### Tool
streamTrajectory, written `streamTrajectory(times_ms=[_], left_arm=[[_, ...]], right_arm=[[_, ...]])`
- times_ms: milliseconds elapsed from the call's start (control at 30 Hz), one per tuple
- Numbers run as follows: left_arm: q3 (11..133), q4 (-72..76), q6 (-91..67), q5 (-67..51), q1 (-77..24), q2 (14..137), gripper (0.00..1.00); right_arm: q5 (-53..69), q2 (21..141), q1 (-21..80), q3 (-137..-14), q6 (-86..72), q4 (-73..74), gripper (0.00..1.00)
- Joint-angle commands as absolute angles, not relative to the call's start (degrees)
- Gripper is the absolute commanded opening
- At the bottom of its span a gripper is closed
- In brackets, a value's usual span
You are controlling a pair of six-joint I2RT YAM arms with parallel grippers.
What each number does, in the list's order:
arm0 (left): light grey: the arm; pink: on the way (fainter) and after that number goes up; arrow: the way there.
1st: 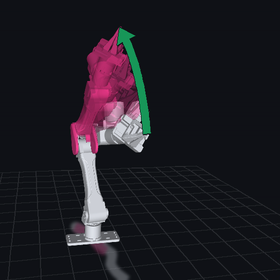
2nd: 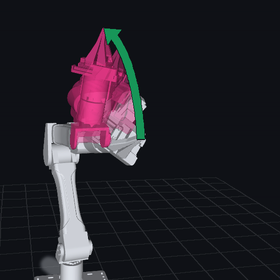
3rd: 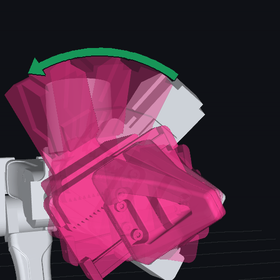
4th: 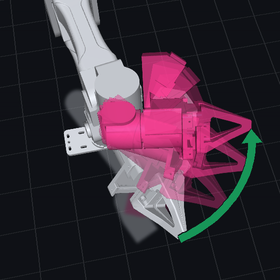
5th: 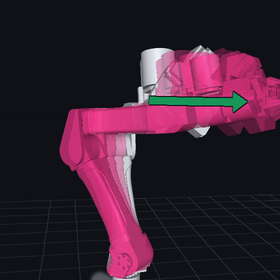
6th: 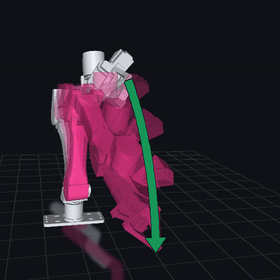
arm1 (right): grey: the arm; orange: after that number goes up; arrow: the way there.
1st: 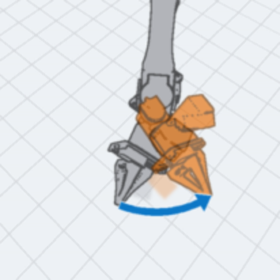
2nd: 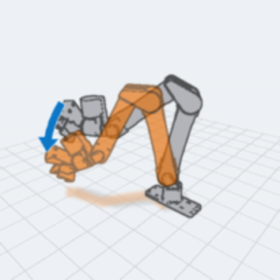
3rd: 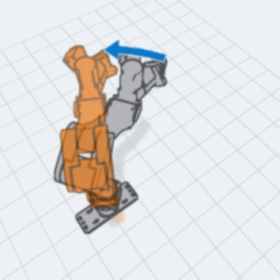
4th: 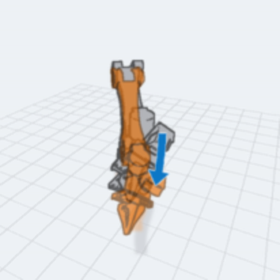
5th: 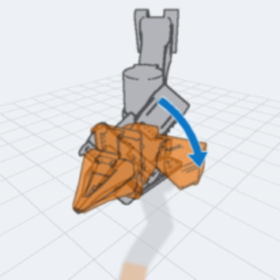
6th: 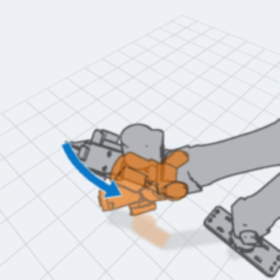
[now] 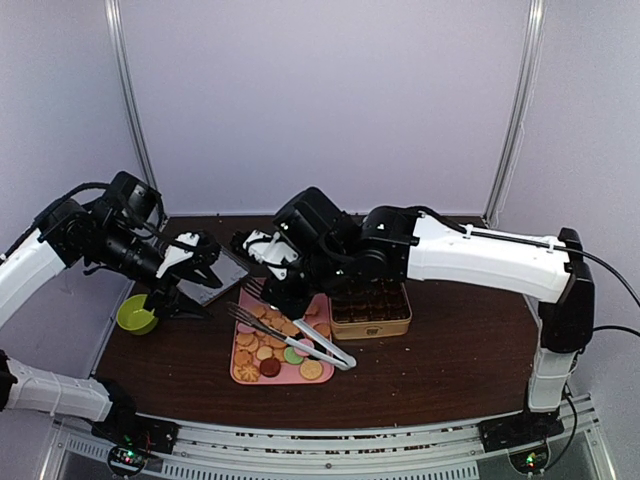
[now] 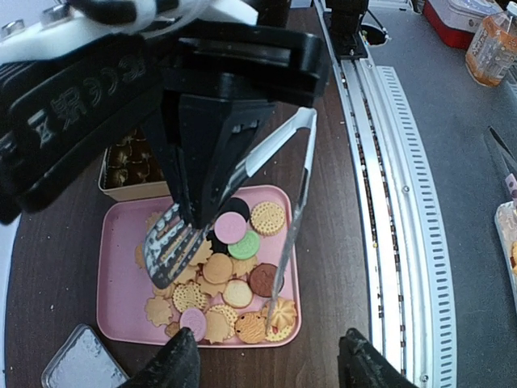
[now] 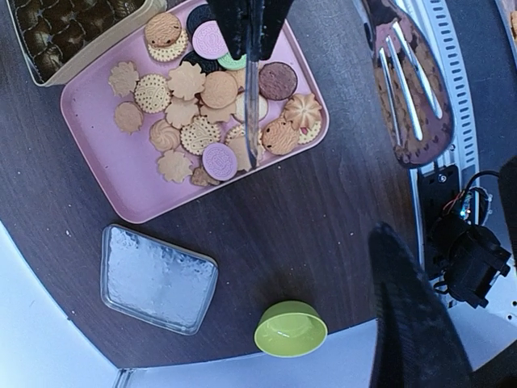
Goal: Pack the cookies
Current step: Pass from the right arm to the left
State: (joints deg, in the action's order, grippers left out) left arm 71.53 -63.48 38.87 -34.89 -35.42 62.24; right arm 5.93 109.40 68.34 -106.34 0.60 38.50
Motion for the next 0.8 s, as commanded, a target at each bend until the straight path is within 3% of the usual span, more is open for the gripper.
streamTrajectory(times_ms=[0,267,500,567,633,700,767], left_arm=[[71.51,-60.64,37.74,-33.16,-36.51,63.25,0.58],[69.53,-60.64,36.87,-33.71,-37.24,62.51,0.37],[68.64,-62.47,37.44,-35.23,-37.27,62.13,0.0],[68.64,-62.48,37.4,-35.55,-37.29,61.97,0.0],[68.87,-62.48,37.19,-36.02,-37.27,61.86,0.0],[69.28,-62.18,36.23,-36.36,-37.32,61.89,0.0],[69.7,-61.44,34.77,-36.83,-37.29,61.72,0.0]], right_arm=[[5.81,111.1,69.8,-111.08,0.09,39.54,0.0],[5.75,115.17,70.91,-118.01,0.3,42.05,0.0],[6.02,115.87,71.22,-120.37,-0.11,41.06,0.0],[6.8,115.4,71.26,-119.91,-0.37,39.86,0.02],[7.32,114.37,71.28,-118.78,-0.98,38.13,0.17],[7.38,112.24,71.19,-114.88,-1.62,35.39,0.5],[7.46,109.21,70.84,-110.06,-2.16,31.91,0.58]])
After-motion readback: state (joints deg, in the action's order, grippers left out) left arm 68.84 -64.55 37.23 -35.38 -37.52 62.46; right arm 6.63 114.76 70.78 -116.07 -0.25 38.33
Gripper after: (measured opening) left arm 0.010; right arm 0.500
